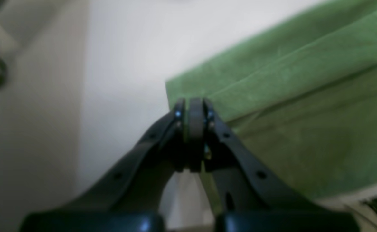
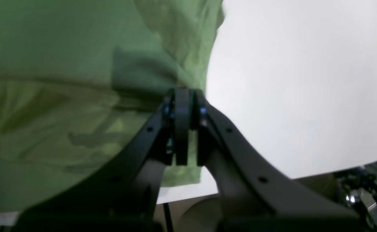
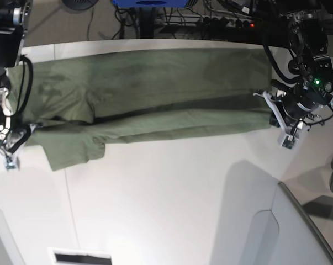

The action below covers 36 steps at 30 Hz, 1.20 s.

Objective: Layout the t-shirt on the table in an organized manner, then fold the t-shirt properly
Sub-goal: 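Fold the held edge over the shirt with both grippers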

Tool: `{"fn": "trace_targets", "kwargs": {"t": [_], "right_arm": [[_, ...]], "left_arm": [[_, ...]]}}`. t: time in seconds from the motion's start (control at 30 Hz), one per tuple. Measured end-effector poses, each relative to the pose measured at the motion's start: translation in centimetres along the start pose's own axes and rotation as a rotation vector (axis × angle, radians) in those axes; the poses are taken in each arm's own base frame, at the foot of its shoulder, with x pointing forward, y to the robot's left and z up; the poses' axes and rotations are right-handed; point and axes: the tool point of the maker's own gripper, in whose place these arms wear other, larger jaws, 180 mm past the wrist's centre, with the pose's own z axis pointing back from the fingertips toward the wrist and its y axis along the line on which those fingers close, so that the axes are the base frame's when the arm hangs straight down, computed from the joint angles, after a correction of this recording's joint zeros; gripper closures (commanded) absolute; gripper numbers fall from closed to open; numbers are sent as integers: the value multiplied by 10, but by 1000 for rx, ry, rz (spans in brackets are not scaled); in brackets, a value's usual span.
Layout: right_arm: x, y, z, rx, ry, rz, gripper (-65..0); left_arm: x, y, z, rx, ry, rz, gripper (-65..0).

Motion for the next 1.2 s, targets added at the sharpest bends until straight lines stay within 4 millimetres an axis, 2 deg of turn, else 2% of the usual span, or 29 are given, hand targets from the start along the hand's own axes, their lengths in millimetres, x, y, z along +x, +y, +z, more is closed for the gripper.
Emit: {"fn": "trace_targets", "kwargs": {"t": [0.13, 0.33, 0.43, 0.57, 0.77, 0.93, 1.07, 1.2], "right_arm": [[-19, 20, -7, 40, 36, 6, 0], [-19, 26, -9, 49, 25, 3, 0], [-15, 24, -9, 45, 1, 4, 0], [-28, 25, -19, 52, 38, 3, 0], [-31, 17, -25, 42, 38, 8, 0], [-29, 14, -26, 37, 22, 11, 0], [-28, 1, -24, 11, 22, 14, 0], [-27, -3, -24, 4, 20, 16, 0]], "left_arm": [[-7, -2, 0, -4, 17, -1, 0], [-17, -4, 1, -7, 38, -8, 0], [-17, -4, 1, -4, 36, -10, 0], [-23, -2, 3, -5, 34, -25, 0], [-26, -5, 1, -12, 41, -31, 0], [-41, -8, -6, -31, 82, -10, 0], [-41, -2, -5, -21, 83, -15, 0], [-37, 2, -5, -16, 77, -27, 0]]}}
